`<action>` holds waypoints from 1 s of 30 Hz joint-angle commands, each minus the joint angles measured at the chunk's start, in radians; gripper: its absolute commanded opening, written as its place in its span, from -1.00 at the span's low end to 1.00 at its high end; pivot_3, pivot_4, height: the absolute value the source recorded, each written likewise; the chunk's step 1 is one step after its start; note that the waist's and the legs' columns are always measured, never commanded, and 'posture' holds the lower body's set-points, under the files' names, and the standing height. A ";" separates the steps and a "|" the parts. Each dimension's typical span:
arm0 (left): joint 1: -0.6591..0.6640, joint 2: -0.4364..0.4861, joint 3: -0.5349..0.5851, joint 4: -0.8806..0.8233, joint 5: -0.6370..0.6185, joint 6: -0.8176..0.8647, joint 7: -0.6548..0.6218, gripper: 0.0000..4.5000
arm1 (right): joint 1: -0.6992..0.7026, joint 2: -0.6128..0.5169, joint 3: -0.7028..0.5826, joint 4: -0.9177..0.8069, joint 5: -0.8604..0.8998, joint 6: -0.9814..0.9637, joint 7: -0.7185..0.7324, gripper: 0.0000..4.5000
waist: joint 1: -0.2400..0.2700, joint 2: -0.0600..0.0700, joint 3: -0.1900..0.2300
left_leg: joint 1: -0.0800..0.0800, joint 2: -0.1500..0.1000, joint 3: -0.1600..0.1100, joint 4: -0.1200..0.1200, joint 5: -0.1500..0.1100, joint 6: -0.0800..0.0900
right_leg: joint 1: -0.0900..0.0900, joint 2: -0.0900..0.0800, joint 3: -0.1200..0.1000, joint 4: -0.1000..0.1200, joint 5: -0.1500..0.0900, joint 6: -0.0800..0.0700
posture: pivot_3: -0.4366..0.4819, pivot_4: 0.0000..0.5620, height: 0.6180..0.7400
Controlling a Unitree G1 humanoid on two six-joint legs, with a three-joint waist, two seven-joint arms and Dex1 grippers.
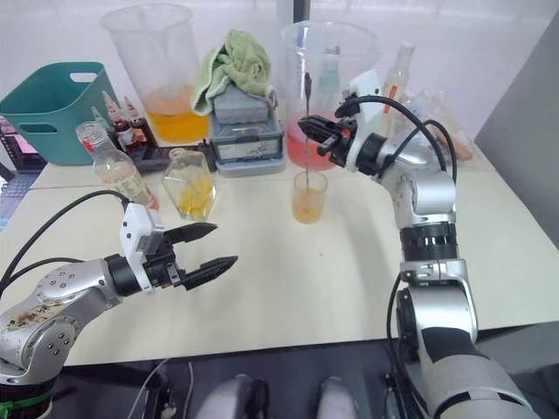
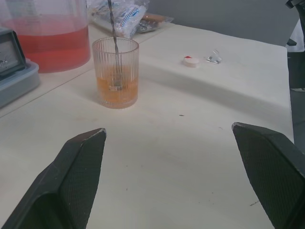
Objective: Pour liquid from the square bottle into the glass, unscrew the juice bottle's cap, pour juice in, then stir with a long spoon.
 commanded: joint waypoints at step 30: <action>-0.022 -0.012 -0.059 -0.002 0.050 -0.082 -0.040 0.99 | -0.073 -0.176 -0.068 -0.170 0.113 0.203 0.013 -1.00 | 0.001 0.000 0.000 | 0.000 0.000 0.000 0.000 0.000 0.000 | 0.000 0.000 0.000 0.000 0.000 0.000 | -0.05 -0.47 0.98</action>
